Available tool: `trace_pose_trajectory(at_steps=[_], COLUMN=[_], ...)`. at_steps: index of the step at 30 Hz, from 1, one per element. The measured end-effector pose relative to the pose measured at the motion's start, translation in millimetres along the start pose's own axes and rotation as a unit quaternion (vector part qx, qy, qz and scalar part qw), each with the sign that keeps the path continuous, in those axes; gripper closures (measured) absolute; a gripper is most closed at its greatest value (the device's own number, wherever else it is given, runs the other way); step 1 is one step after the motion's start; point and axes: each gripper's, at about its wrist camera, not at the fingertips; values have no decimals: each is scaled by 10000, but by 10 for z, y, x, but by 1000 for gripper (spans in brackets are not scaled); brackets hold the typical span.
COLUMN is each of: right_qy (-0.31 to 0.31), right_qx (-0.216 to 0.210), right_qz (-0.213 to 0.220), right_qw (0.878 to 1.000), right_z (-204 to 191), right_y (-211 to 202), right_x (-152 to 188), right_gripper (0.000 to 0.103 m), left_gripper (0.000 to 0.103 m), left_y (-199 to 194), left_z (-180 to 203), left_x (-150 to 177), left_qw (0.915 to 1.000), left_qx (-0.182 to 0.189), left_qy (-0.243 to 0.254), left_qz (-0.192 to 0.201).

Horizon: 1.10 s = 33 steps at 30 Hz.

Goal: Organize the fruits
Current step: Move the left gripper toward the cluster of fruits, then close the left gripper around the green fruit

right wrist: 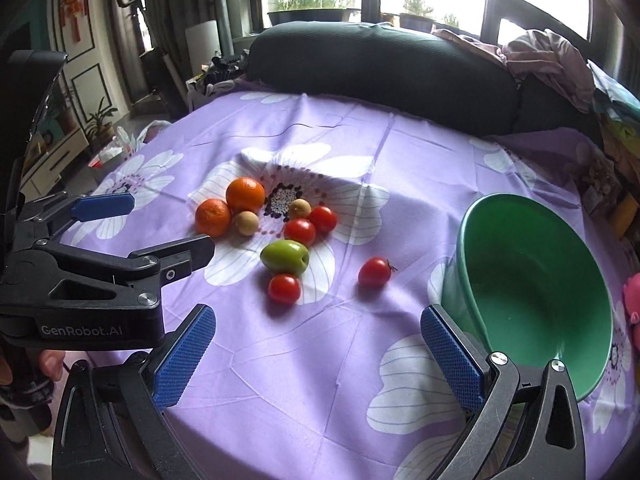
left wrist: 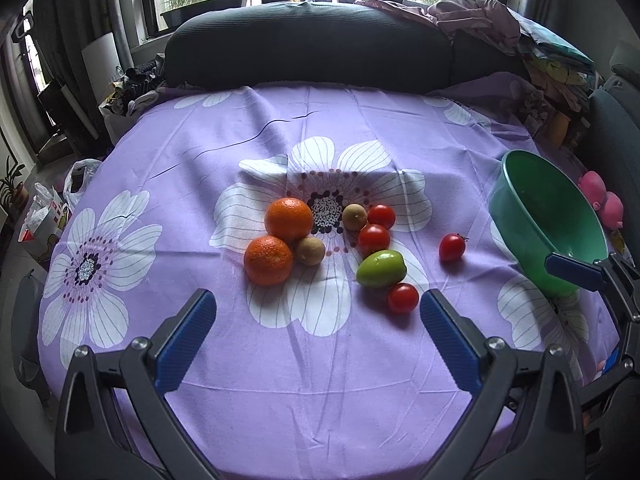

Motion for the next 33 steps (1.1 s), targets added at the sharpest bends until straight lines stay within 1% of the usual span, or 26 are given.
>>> trace_pose_trajectory(at_steps=[2, 4, 7, 10, 12, 17, 18, 21, 22, 24, 27, 31, 33], right_qy=[31, 49, 71, 43, 50, 110, 167, 332, 346, 369, 498, 668, 741], right_qx=[-23, -37, -114, -187, -286, -607, -689, -893, -891, -894, -1043, -1258, -1340], right_qz=[-37, -100, -217, -283, -334, -414, -421, -454, -468, -470, -501, -613, -647], right_qw=[10000, 9999, 9997, 9994, 9990, 9972, 9966, 9944, 9943, 9942, 9920, 9879, 9861], right_z=[8, 16, 26, 9, 1, 27, 48, 113, 125, 155, 211, 265, 279], right_y=[29, 74, 157, 226, 275, 390, 415, 501, 527, 590, 697, 871, 951], right_x=[3, 15, 45, 71, 92, 125, 119, 88, 73, 23, -50, -132, -159], right_gripper=[0, 0, 0, 0, 0, 3, 3, 8, 11, 13, 14, 24, 25], left_gripper=[1, 1, 1, 1, 1, 2, 3, 8, 8, 11, 13, 17, 23], left_y=[29, 63, 130, 240, 287, 359, 365, 401, 427, 486, 600, 784, 865], left_z=[-11, -28, -87, -191, -256, -307, -310, -309, -296, -252, -163, -96, -88], left_x=[1, 0, -3, 10, 31, 73, 73, 43, 19, -21, -73, -113, -125], left_qw=[10000, 9999, 9985, 9941, 9909, 9852, 9828, 9701, 9671, 9635, 9587, 9541, 9513], left_qx=[18, 132, 504, 922, 1155, 1550, 1703, 2304, 2412, 2527, 2655, 2707, 2743], left_qy=[-12, -27, -161, -437, -584, -618, -602, -651, -672, -688, -696, -748, -829], left_qz=[-17, -52, -169, -359, -380, -397, -372, -405, -450, -555, -754, -1040, -1139])
Point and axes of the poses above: each gripper's, at about its wrist camera, not at the fingertips, and y roughly the way its jaws point, z to its right, x to its underside, and after that the axes turned 10 degrees about -x, right-handed
